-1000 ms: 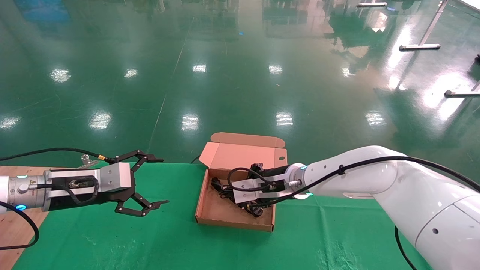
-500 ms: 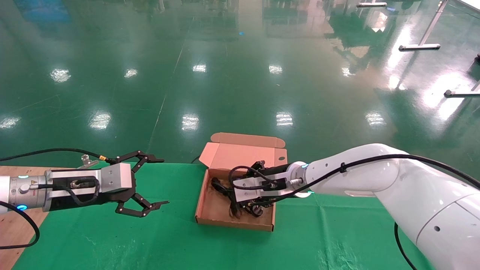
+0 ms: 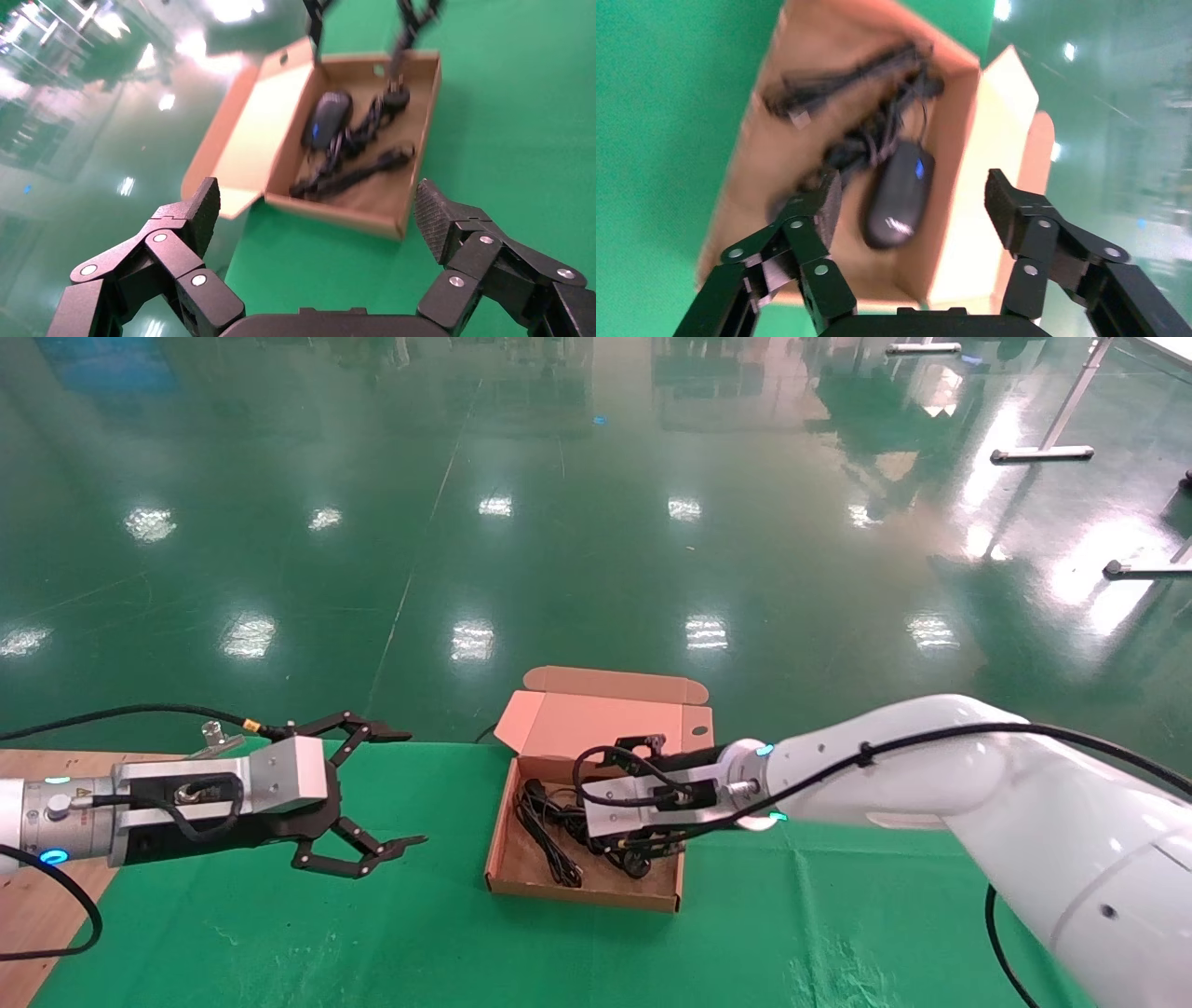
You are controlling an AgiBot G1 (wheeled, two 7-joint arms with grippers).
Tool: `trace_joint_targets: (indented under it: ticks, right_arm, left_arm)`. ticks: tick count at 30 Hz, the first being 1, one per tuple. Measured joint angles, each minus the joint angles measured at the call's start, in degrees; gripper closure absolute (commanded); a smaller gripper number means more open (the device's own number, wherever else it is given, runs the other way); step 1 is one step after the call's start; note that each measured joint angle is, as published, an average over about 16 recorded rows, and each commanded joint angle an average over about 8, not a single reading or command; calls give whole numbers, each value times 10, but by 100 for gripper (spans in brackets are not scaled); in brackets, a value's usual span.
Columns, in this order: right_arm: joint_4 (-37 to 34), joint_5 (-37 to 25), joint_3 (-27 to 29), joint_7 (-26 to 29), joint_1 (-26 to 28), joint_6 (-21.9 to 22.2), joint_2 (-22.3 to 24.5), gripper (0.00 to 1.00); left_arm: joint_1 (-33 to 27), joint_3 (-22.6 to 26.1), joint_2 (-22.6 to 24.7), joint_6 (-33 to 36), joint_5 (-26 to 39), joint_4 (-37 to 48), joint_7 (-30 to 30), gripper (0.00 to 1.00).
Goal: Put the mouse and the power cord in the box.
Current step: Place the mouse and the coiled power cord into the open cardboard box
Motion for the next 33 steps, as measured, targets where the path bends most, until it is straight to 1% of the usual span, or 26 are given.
trace_joint_targets:
  ticks: [5,33]
  right_arm:
    - [29,32,35,21,-22,-29,28,0]
    - [235,248,269,163,-172,-224,231,0]
  left_arm:
    - [26,-23,-16,5,-16,-55,-48,0]
    - [183,-163,-113,32,-111,-389,-341,0]
